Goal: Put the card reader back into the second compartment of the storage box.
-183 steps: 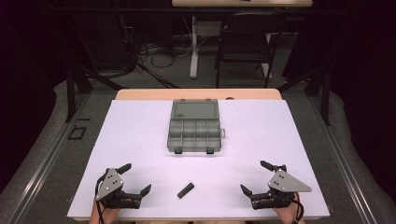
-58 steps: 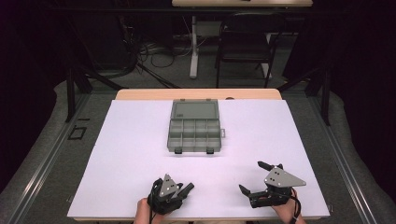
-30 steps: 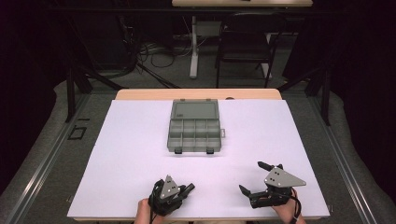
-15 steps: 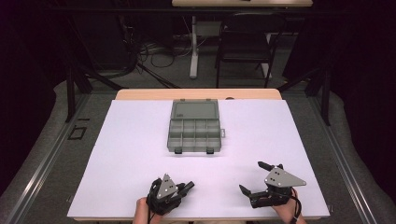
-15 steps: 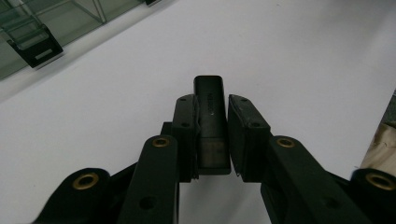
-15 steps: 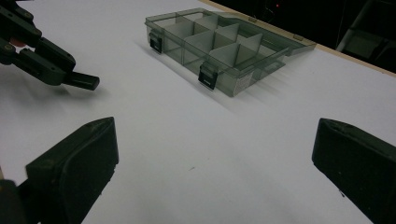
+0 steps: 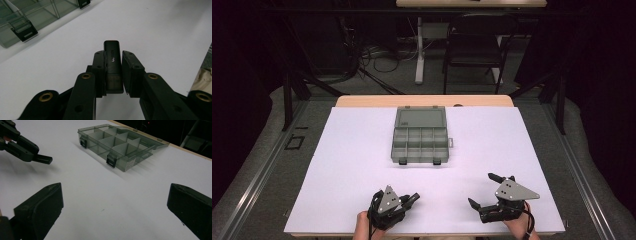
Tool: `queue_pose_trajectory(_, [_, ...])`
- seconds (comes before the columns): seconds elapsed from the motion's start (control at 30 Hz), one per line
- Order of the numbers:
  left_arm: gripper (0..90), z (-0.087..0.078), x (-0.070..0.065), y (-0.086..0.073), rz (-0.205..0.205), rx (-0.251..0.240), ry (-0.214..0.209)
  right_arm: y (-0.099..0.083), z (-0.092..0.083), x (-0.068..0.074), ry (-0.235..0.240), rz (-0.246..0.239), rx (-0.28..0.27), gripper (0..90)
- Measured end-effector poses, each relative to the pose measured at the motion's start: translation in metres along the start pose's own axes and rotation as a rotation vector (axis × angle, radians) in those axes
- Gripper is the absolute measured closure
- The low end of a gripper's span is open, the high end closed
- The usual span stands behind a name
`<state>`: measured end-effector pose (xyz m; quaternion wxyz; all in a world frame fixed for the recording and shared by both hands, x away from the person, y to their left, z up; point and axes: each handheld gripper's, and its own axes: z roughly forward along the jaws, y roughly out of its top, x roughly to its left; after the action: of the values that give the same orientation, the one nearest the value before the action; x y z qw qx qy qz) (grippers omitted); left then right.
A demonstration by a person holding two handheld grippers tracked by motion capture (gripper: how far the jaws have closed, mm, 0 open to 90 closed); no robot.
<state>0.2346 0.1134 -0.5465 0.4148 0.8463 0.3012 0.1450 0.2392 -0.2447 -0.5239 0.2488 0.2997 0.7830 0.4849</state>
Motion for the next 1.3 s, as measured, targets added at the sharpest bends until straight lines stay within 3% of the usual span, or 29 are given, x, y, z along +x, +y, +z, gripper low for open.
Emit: queue_pose_trajectory(1.3, [73.8, -0.014, 0.014, 0.016, 0.016, -0.05, 0.007, -0.001, 0.002, -0.001, 0.002, -0.003, 0.01, 0.1])
